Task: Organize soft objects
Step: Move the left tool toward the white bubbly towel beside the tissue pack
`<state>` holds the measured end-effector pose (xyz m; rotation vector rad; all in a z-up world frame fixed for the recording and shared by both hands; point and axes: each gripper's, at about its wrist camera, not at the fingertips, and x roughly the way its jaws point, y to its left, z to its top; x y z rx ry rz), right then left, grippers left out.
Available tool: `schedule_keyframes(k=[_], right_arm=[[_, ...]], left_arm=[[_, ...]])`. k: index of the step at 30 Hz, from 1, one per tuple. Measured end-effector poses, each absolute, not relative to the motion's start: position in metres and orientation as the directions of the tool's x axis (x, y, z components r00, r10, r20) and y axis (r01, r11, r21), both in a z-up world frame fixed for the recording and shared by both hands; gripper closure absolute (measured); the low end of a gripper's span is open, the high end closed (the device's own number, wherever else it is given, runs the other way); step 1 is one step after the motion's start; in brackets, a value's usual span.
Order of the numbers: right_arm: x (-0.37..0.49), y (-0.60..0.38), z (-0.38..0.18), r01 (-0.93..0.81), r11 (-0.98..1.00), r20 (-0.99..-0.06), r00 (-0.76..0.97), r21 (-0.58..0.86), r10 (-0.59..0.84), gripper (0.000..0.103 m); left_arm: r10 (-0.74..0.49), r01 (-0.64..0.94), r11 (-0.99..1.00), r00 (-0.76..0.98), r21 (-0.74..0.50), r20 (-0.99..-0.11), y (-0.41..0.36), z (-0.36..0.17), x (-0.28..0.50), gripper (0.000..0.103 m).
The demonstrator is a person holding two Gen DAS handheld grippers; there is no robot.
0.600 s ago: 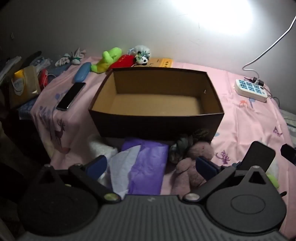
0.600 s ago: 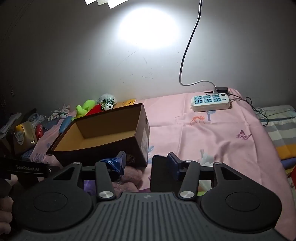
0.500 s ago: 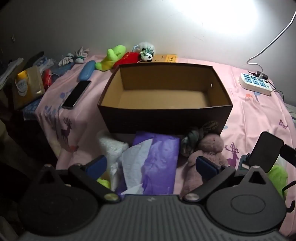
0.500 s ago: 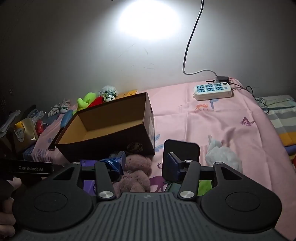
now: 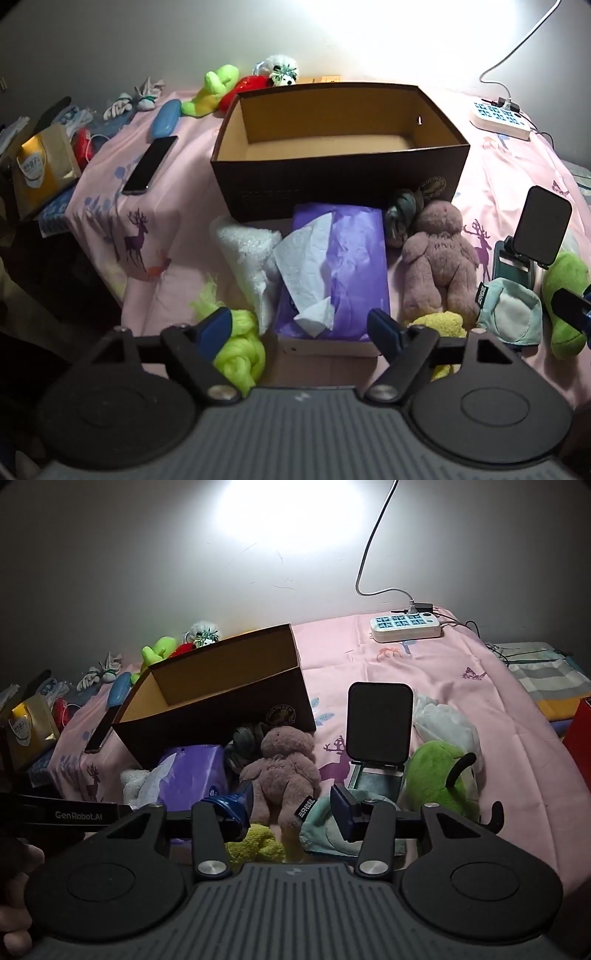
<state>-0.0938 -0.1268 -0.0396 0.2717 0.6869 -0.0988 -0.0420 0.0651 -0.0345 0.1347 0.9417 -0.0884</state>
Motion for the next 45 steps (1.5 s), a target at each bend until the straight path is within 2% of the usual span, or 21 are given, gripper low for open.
schedule_keyframes(k=[1,3,6,11,21,45], right_arm=[[-0.094,-0.125,-0.039,0.174,0.959,-0.635,0.773,0.223,0.007,0.074],[-0.093,-0.122,-0.039,0.168,0.954,-0.624,0.781,0.248,0.024,0.074],[-0.091,-0.124,-0.042,0.155,0.942,-0.614,0.787,0.298,0.065,0.074],[-0.09,-0.131,-0.041,0.113,0.947,-0.605,0.79,0.301,0.098,0.073],[-0.088,-0.154,-0.034,0.039,0.974,-0.594,0.797,0.224,0.105,0.072],[-0.083,-0.196,-0.047,-0.047,0.968,-0.637,0.745,0.247,0.199,0.073]], left_arm=[[-0.022,0.131,0.989,0.585,0.068,-0.811,0.067,-0.035,-0.043,0.02],[-0.025,0.119,0.991,0.587,0.055,-0.809,0.069,-0.034,-0.043,0.009],[-0.018,0.104,0.993,0.598,0.055,-0.801,0.067,-0.033,-0.045,0.009],[0.002,0.078,0.995,0.597,0.06,-0.802,0.058,-0.03,-0.041,0.006],[0.003,0.063,0.997,0.598,0.051,-0.802,0.021,-0.028,-0.039,0.006],[0.099,0.026,0.99,0.562,0.136,-0.822,-0.031,-0.045,-0.033,0.003]])
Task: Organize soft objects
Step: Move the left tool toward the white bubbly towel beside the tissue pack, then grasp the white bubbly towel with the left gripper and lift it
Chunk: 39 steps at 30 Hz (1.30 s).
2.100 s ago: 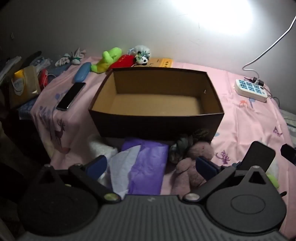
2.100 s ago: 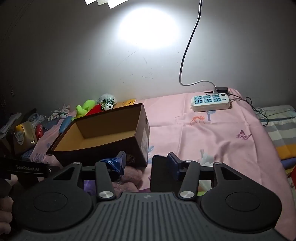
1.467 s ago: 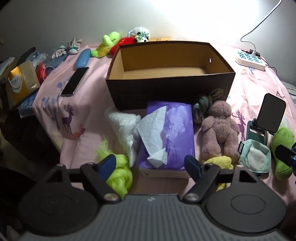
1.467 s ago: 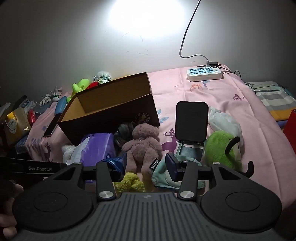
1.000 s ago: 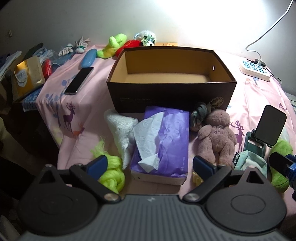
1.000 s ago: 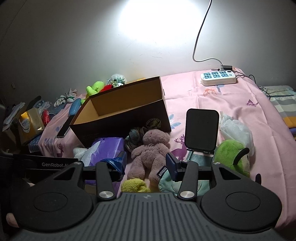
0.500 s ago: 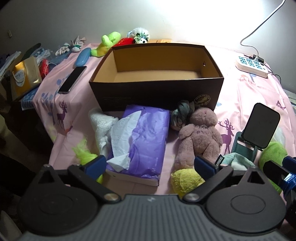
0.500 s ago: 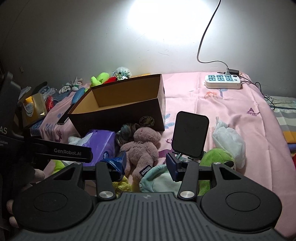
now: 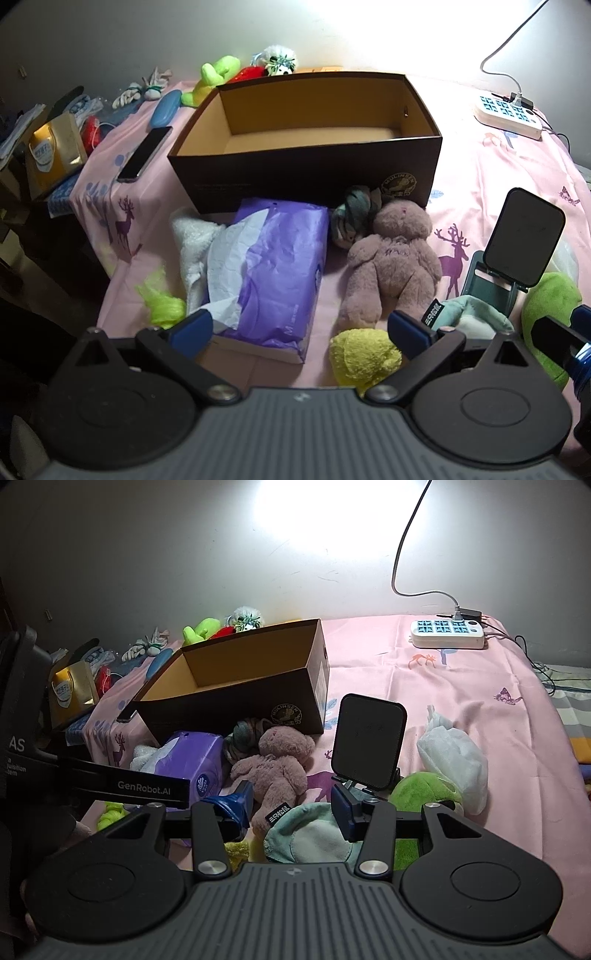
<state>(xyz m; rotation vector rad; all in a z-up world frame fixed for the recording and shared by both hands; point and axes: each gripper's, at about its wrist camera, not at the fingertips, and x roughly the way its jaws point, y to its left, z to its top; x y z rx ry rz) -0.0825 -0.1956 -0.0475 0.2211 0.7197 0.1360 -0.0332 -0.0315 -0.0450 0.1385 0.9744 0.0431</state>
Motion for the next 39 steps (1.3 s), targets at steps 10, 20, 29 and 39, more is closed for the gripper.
schedule_keyframes(k=[10,20,29,39], right_arm=[[-0.084,-0.2,-0.051,-0.062,0.96,-0.642,0.732,0.272,0.229,0.073],[-0.081,-0.199,-0.065,-0.078,0.942,-0.671,0.683,0.328,0.29,0.073],[-0.072,-0.188,-0.075,-0.082,0.941,-0.702,0.645,0.33,0.302,0.073],[-0.06,-0.185,-0.085,-0.058,0.944,-0.733,0.615,0.326,0.291,0.074]], left_arm=[[0.132,0.0,0.988,0.541,0.158,-0.83,-0.035,-0.049,-0.035,0.003],[0.203,-0.043,0.977,0.477,0.208,-0.855,-0.028,-0.066,-0.041,0.003],[0.179,-0.032,0.982,0.449,0.185,-0.875,-0.013,-0.08,-0.035,0.003],[0.047,0.017,0.998,0.52,0.065,-0.853,0.017,-0.092,-0.041,0.001]])
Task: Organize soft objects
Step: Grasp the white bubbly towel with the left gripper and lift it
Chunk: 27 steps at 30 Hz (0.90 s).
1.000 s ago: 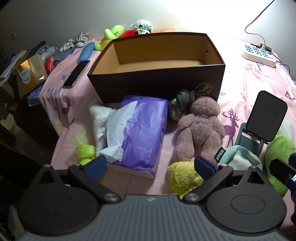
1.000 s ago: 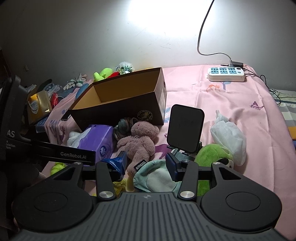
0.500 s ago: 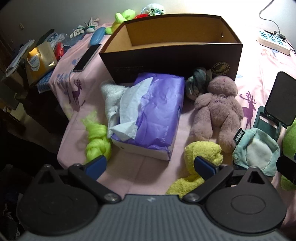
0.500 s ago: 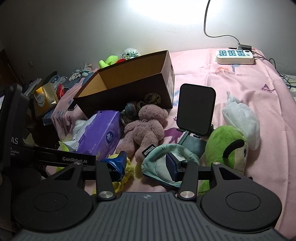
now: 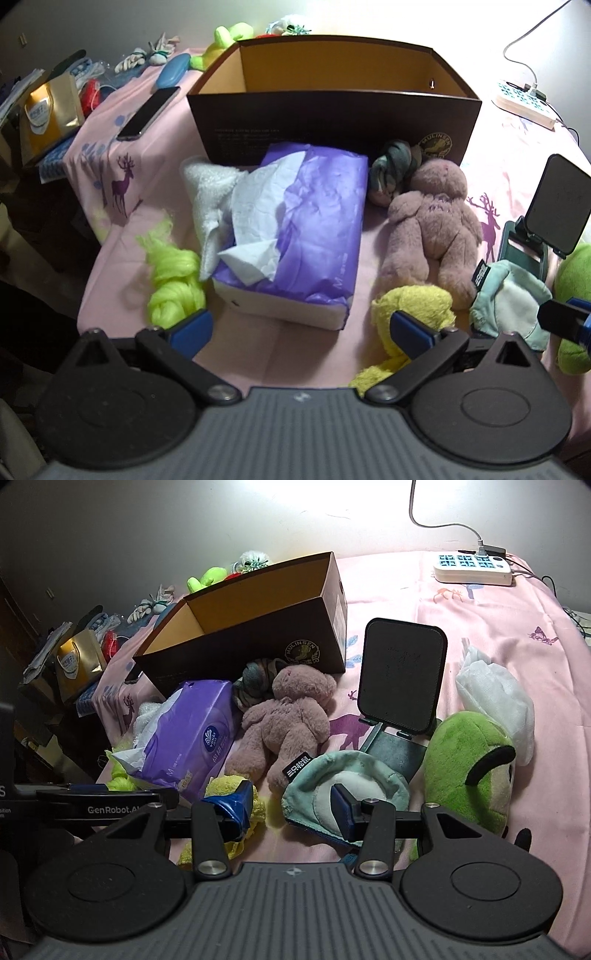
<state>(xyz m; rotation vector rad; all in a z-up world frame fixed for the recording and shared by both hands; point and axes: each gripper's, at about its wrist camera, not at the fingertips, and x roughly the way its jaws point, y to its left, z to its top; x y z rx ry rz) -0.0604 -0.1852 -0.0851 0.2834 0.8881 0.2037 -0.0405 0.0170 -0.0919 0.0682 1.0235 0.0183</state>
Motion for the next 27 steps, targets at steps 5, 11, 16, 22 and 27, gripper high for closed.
schedule_keyframes(k=[5,11,16,22,27], right_arm=[[-0.057,-0.184,-0.085,-0.053,0.939,-0.728,0.617,0.339,0.298,0.074],[-0.055,-0.184,-0.084,-0.054,0.936,-0.723,0.62,0.348,0.305,0.074],[-0.055,-0.185,-0.085,-0.061,0.927,-0.717,0.616,0.37,0.326,0.074],[-0.052,-0.176,-0.092,-0.091,0.905,-0.715,0.583,0.415,0.386,0.074],[-0.041,-0.162,-0.09,-0.116,0.902,-0.713,0.575,0.416,0.403,0.074]], left_arm=[[0.008,0.036,0.999,0.502,0.03,-0.865,0.019,-0.096,-0.036,0.001],[-0.037,0.06,0.998,0.498,-0.008,-0.866,0.023,-0.089,-0.033,0.001],[-0.06,0.025,0.998,0.563,-0.055,-0.824,0.055,-0.07,-0.038,0.001],[0.043,-0.134,0.99,0.626,-0.053,-0.779,0.111,-0.048,-0.043,0.001],[0.063,-0.204,0.976,0.61,-0.08,-0.79,0.144,-0.055,-0.047,0.001]])
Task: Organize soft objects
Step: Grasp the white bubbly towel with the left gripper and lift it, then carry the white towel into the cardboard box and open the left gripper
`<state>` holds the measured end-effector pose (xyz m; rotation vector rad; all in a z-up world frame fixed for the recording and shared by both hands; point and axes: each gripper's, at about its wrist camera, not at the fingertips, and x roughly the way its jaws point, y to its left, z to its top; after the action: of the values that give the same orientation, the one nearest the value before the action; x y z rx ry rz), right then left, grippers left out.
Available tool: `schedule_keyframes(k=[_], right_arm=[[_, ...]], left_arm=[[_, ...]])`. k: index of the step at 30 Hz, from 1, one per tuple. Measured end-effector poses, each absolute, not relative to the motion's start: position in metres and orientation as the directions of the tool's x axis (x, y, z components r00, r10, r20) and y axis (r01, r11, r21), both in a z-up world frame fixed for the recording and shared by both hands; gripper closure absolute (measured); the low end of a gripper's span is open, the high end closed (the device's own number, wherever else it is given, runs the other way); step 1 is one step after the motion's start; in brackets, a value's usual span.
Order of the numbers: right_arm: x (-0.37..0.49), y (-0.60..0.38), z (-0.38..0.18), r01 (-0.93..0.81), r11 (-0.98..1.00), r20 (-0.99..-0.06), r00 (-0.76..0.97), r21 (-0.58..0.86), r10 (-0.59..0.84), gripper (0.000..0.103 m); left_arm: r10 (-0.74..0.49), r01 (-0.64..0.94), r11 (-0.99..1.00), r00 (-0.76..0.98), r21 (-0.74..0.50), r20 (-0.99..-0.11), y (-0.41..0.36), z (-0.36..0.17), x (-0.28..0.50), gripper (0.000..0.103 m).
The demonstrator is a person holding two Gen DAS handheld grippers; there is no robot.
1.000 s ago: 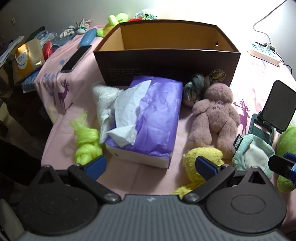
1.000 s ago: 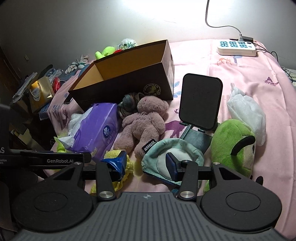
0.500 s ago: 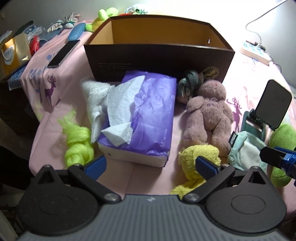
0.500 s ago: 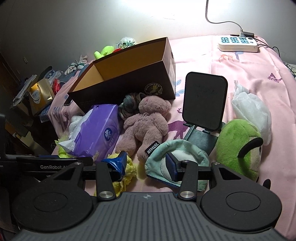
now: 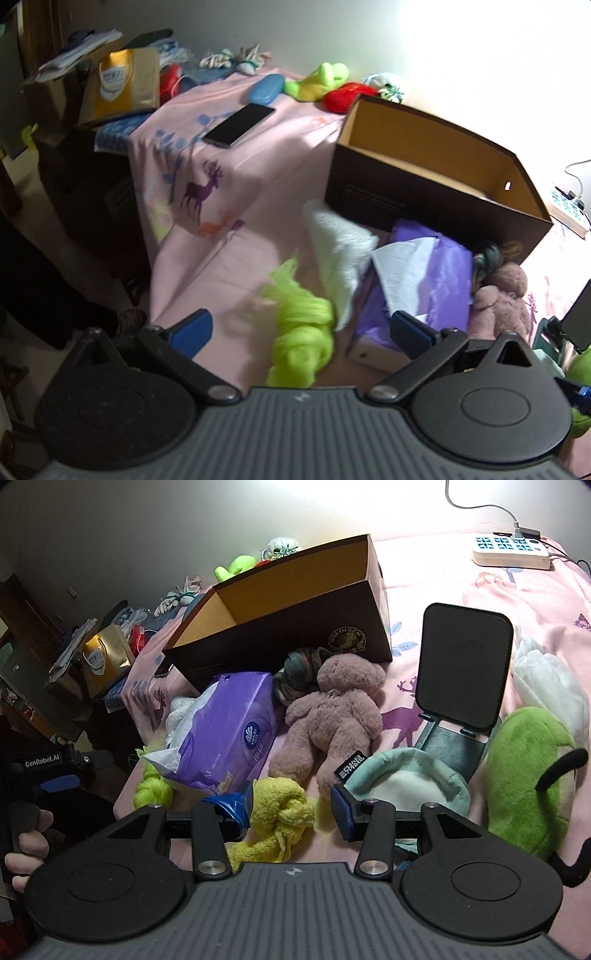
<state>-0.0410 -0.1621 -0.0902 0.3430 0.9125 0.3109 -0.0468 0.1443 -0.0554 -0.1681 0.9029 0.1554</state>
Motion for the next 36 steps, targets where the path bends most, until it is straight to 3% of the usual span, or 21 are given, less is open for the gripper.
schedule_keyframes(k=[11,19,27,34,36], right_arm=[[0.004,-0.122,-0.083,-0.071,0.902,-0.719,0.58,0.425,0.384,0.074],[0.017,-0.117,-0.081,0.029,0.927,-0.745,0.605,0.374,0.281,0.074],[0.014,-0.124,-0.08,0.143,0.923,-0.751,0.632,0.357,0.193,0.074],[0.012,-0.133,-0.079,0.206,0.913,-0.747,0.649,0.352,0.142,0.074],[0.012,-0.134,-0.078,0.214,0.911,-0.746,0.652,0.352,0.135,0.074]], left_arm=[[-0.078,-0.132,0.973,0.591,-0.191,-0.803,0.174,-0.067,0.008,0.001],[-0.234,-0.068,0.946,0.538,-0.318,-0.81,0.175,-0.083,0.074,0.004],[-0.317,-0.065,0.921,0.446,-0.383,-0.837,0.175,-0.111,0.114,0.018],[-0.323,-0.054,0.928,0.379,-0.37,-0.867,0.172,-0.131,0.129,0.02],[-0.327,-0.042,0.93,0.36,-0.365,-0.874,0.168,-0.137,0.129,0.034]])
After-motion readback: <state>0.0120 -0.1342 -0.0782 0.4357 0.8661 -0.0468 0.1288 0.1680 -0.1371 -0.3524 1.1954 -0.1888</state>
